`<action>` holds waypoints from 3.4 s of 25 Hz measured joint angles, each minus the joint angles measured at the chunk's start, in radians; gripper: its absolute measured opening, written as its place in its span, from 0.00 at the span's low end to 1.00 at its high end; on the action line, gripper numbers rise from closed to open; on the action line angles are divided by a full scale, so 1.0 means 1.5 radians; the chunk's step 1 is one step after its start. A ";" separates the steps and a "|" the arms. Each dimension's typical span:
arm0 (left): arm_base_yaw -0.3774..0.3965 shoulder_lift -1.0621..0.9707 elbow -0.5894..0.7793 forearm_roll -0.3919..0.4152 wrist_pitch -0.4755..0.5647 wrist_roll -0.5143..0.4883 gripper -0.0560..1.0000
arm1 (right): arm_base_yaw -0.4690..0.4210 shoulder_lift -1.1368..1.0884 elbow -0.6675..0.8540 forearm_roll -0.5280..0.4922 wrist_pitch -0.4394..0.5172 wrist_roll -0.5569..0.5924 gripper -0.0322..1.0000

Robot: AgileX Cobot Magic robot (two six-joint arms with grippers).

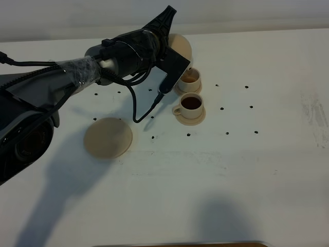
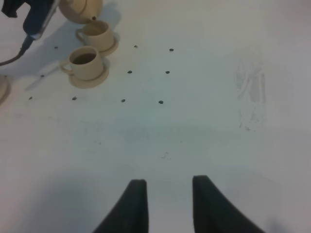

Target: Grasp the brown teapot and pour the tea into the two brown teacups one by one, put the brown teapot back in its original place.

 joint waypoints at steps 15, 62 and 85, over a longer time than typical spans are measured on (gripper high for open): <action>0.000 0.000 0.000 0.049 -0.031 0.001 0.21 | 0.000 0.000 0.000 0.000 0.000 0.000 0.24; 0.004 0.020 0.000 0.181 -0.065 0.002 0.21 | 0.000 0.000 0.000 0.000 0.000 0.000 0.24; 0.005 0.021 0.000 0.235 -0.085 -0.003 0.21 | 0.000 0.000 0.000 0.000 0.000 0.000 0.24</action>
